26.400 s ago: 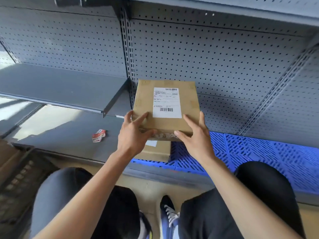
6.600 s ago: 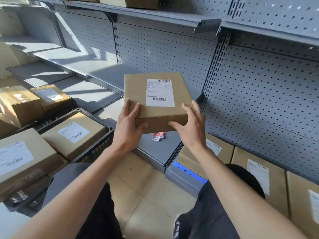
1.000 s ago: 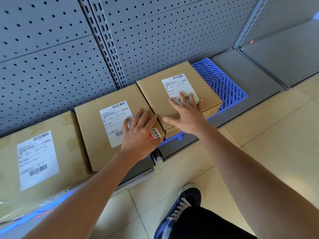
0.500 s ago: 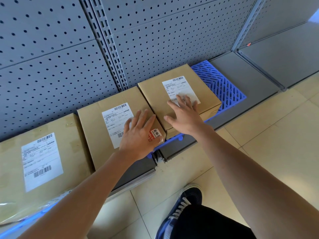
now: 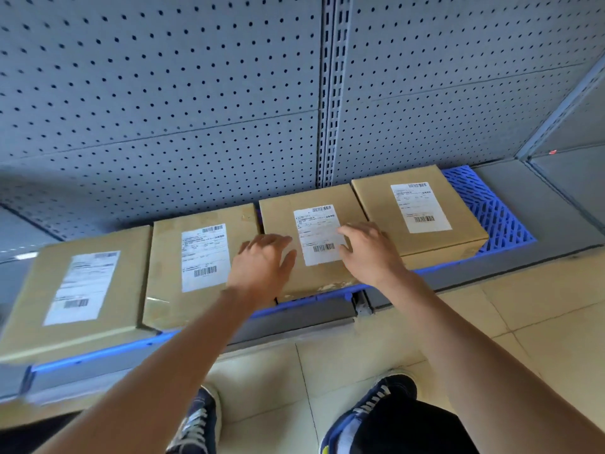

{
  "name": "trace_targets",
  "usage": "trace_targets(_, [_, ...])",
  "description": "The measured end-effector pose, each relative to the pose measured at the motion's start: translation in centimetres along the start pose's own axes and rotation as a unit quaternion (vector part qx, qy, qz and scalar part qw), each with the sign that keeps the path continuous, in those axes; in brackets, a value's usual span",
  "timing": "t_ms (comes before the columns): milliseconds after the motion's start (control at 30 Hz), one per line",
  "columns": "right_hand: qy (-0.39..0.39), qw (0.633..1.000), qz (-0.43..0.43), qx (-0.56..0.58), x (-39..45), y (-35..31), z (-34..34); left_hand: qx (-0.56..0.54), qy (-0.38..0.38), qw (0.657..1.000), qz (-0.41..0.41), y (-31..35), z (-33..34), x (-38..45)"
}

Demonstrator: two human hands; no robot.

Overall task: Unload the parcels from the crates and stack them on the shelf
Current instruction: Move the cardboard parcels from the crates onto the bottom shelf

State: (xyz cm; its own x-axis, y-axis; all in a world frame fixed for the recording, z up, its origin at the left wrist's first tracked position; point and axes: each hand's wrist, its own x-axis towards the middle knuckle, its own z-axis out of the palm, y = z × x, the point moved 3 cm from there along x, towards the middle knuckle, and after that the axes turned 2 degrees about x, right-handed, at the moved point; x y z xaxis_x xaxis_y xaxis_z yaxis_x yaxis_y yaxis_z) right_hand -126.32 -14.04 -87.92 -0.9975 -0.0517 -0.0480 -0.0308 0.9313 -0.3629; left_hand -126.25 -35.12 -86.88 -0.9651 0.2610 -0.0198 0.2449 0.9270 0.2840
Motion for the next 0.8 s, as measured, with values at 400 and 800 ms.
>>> trace_targets(400, [-0.024,0.994,-0.103,0.018,-2.8,-16.4,-1.9,0.036,0.021,0.995,-0.087,-8.9,-9.3,-8.9])
trace_targets(800, [-0.065,0.973,-0.218,0.033,-3.1,-32.8,0.4,0.055,0.076,0.975,-0.202,-17.7,-16.5,-18.4])
